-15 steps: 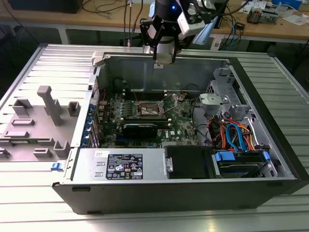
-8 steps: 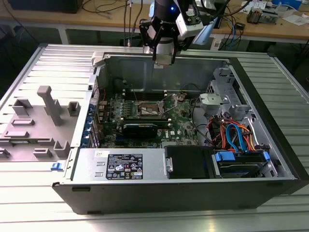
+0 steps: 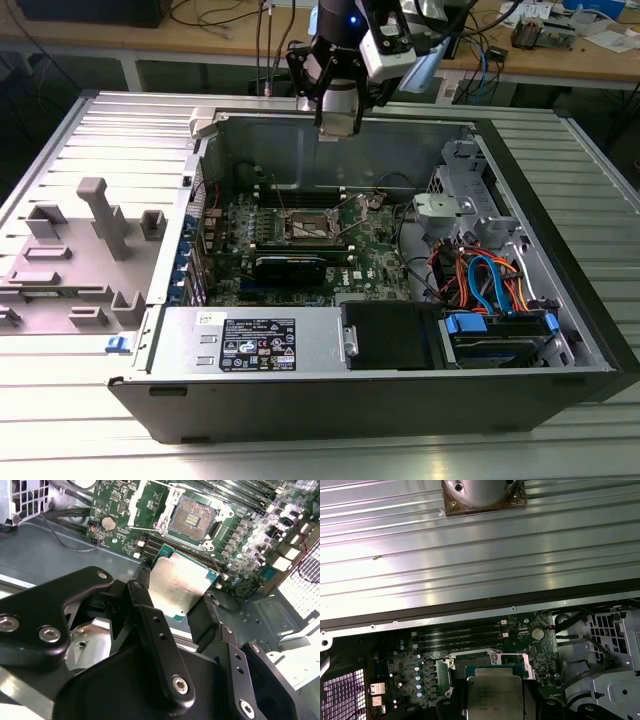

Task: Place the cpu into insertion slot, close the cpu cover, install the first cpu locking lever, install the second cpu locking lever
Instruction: 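Place the cpu into insertion slot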

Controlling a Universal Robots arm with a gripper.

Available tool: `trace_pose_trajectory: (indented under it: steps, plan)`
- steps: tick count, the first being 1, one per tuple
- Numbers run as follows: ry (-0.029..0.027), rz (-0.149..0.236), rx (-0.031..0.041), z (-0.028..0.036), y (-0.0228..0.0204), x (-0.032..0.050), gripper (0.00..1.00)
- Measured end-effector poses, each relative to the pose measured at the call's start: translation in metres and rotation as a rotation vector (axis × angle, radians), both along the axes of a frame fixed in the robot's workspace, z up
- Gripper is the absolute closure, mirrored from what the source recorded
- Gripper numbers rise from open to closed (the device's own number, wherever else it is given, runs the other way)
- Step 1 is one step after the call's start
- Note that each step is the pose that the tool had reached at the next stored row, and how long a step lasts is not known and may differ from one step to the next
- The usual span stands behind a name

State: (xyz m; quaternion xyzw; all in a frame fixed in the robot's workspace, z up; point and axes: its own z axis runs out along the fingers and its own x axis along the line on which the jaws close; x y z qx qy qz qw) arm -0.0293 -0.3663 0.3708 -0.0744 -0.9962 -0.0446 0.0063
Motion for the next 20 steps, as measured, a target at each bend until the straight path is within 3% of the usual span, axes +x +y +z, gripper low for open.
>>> trace_pose_trajectory:
  steps: [6,11,20]
  plan:
    - [0.0,-0.01,0.0001,-0.0017,0.0,-0.0045,0.45]
    - [0.0002,-0.065,-0.0002,-0.0039,0.0,-0.0047,0.45]
    - [0.0,-0.066,-0.0001,-0.004,0.0,-0.0048,0.45]
